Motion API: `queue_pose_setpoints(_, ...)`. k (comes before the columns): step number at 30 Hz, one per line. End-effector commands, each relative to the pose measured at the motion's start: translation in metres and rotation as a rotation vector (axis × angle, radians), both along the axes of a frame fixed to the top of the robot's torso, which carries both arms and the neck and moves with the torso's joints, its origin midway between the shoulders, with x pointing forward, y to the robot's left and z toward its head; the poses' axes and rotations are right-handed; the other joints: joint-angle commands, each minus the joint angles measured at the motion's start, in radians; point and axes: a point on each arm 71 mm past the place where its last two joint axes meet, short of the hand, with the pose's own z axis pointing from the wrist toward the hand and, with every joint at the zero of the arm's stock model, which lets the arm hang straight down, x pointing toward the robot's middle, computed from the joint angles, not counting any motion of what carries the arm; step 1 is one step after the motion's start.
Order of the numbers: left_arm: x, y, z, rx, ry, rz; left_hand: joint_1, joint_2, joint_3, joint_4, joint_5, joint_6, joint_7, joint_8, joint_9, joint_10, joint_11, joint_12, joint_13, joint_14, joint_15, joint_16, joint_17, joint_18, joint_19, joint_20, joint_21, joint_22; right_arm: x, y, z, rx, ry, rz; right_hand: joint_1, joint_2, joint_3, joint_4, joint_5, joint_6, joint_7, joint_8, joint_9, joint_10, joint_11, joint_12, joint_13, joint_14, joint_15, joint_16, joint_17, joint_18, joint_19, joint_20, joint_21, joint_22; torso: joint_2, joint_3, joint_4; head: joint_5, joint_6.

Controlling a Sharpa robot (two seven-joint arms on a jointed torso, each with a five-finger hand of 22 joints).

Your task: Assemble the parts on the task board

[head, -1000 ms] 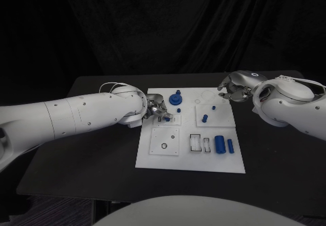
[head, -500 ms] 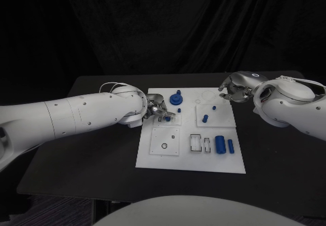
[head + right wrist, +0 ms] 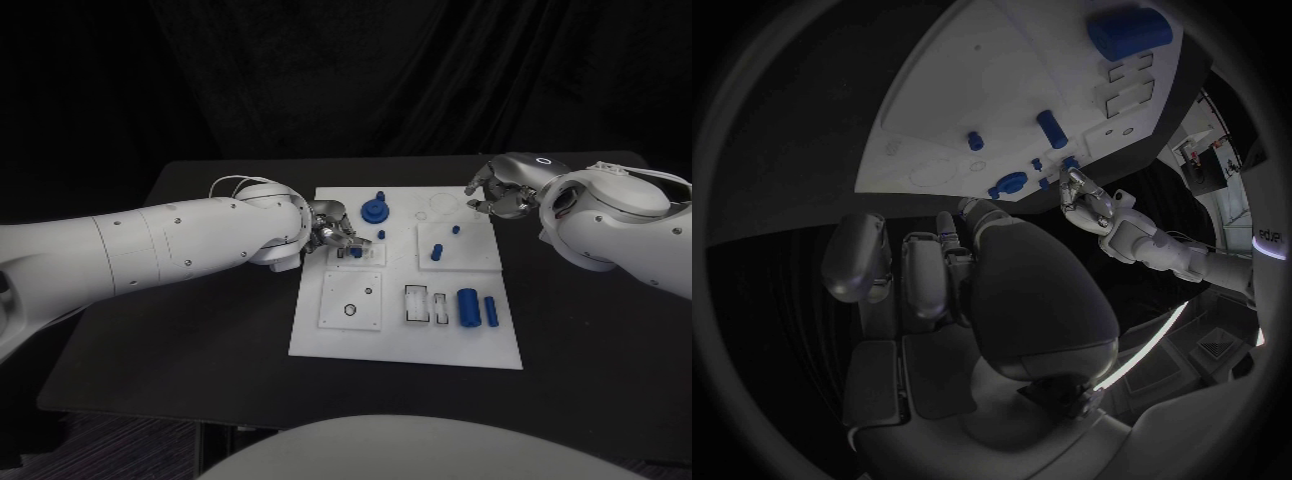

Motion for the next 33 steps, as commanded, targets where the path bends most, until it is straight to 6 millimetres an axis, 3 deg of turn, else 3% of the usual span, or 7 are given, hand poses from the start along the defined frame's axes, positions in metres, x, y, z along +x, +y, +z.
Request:
queue_pose_setpoints(1, -0.0026, -0.0002, -0.0033, 0.002, 0.018, -0.002, 0.008, 0.007, -0.009, 0.0, 0.007, 0.003, -0.004, 0.017, 0.026, 0.106, -0.007, 0.004, 0.263, 0.106, 0.0, 0.003, 0.263, -0.008, 0.002, 0.0, -0.005, 0.102, -0.0002, -0.0015, -0.0021, -0.01, 0.009, -0.015, 0.0, -0.009, 0.005, 0.0, 0.004, -0.003, 0.006, -0.004, -0.002, -0.005, 0.002, -0.005, 0.086, 0.016, 0.007, -0.007, -0.001, 0.021, -0.004, 0.0, -0.005, 0.137, 0.0, 0.0006, -0.0007, 0.002, 0.0)
queue_pose_setpoints(14, -0.0036, -0.0001, -0.0025, -0.01, 0.011, -0.007, 0.03, 0.022, -0.027, -0.002, 0.021, 0.003, -0.012, 0.077, 0.032, 0.106, -0.014, 0.004, 0.263, 0.106, -0.006, 0.003, 0.263, -0.009, 0.005, -0.005, -0.005, 0.107, -0.0002, -0.0021, -0.0025, -0.012, 0.011, -0.019, 0.0, -0.007, 0.007, 0.0, 0.005, -0.002, 0.006, -0.004, -0.002, -0.007, 0.002, -0.006, 0.084, 0.015, 0.007, -0.009, -0.003, 0.021, -0.006, 0.0, -0.01, 0.136, 0.0, 0.0009, -0.0001, 0.005, 0.0)
queue_pose_setpoints(33, -0.003, -0.0037, -0.0007, -0.035, -0.01, -0.017, 0.069, 0.034, -0.031, -0.016, 0.042, -0.007, -0.018, 0.125, 0.031, 0.106, -0.02, 0.004, 0.263, 0.106, -0.011, 0.003, 0.263, -0.008, 0.005, -0.01, -0.01, 0.109, 0.0004, -0.0024, -0.0031, -0.017, 0.017, -0.024, -0.001, -0.007, 0.008, 0.0, 0.006, -0.002, 0.006, -0.004, -0.002, -0.008, 0.002, -0.007, 0.082, 0.014, 0.007, -0.012, -0.005, 0.022, -0.008, 0.0, -0.015, 0.134, 0.0, 0.0013, -0.0004, 0.008, 0.0)
